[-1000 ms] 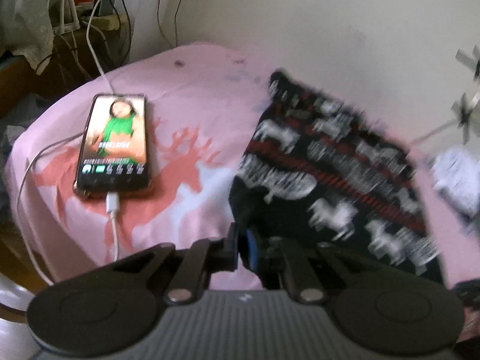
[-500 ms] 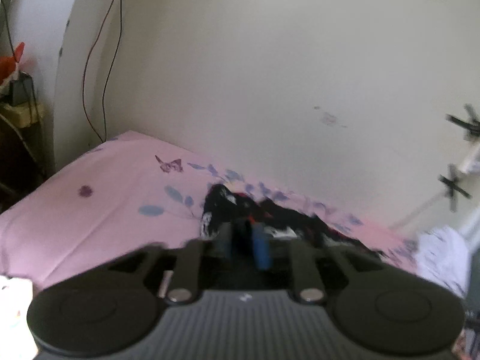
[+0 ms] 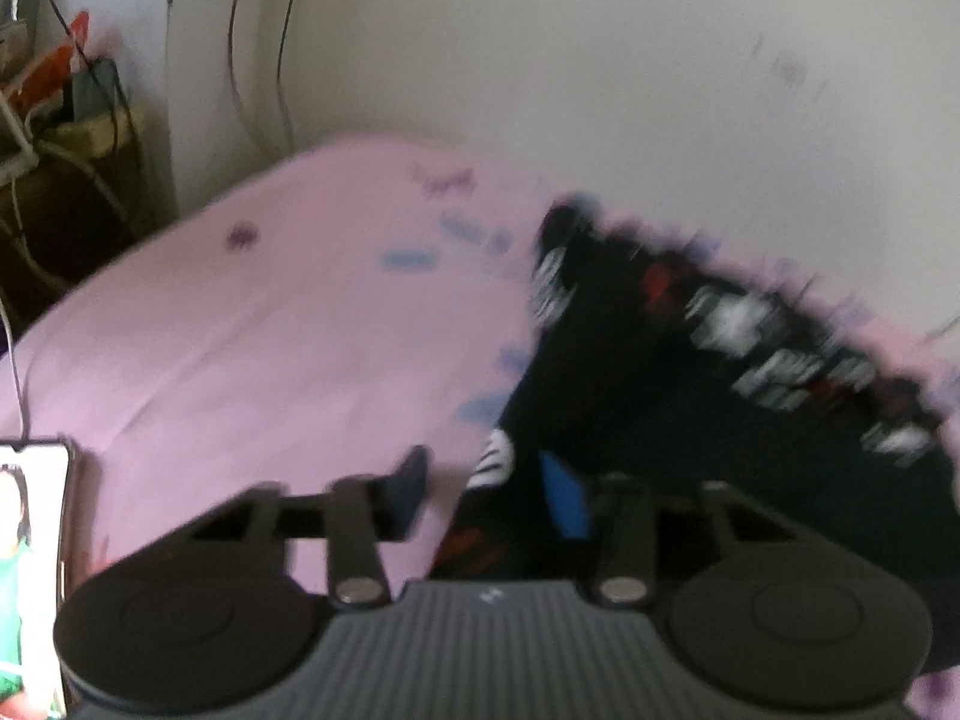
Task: Fold small clothes
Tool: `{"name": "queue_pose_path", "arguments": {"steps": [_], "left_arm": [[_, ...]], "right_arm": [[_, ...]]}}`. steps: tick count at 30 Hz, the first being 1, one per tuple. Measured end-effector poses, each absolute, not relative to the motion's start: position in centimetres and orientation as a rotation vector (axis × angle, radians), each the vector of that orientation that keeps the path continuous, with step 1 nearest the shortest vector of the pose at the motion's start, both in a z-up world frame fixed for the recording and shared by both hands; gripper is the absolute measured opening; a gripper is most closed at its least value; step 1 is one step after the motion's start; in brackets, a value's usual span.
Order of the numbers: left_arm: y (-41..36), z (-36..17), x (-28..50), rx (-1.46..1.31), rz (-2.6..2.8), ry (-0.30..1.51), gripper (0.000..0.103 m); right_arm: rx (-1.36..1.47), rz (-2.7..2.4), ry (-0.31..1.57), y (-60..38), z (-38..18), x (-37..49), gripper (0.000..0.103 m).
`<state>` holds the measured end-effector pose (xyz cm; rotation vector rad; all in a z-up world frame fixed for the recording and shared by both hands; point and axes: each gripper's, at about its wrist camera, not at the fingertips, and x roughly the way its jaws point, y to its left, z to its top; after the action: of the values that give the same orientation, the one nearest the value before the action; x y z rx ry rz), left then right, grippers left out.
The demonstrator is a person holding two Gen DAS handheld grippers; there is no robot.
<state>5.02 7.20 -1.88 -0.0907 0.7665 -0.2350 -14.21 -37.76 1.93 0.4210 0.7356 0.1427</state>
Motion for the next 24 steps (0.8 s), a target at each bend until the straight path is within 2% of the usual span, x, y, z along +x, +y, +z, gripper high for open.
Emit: {"name": "queue_pose_path", "arguments": {"steps": [6, 12, 15, 16, 17, 24], "left_arm": [[6.2, -3.3, 2.9, -0.011, -0.179, 0.647, 0.043], [6.6, -3.1, 3.0, -0.046, -0.182, 0.653, 0.056], [6.1, -3.1, 3.0, -0.018, -0.232, 0.668, 0.082], [5.9, -3.2, 2.9, -0.007, -0.247, 0.677, 0.094], [5.7, -3.3, 3.0, 0.005, -0.258, 0.688, 0.097], [5.7, -3.3, 2.9, -0.004, -0.263, 0.689, 0.097]], "right_arm": [[0.439, 0.182, 0.640, -38.8, 0.6, -15.3, 0.023], [0.597, 0.219, 0.643, -40.5, 0.1, -15.3, 0.028], [0.648, 0.227, 0.643, -41.0, -0.2, -15.2, 0.028], [0.660, 0.228, 0.642, -41.1, -0.3, -15.2, 0.028], [0.670, 0.230, 0.642, -41.2, -0.4, -15.2, 0.028], [0.674, 0.231, 0.639, -41.3, -0.4, -15.2, 0.028]]}}
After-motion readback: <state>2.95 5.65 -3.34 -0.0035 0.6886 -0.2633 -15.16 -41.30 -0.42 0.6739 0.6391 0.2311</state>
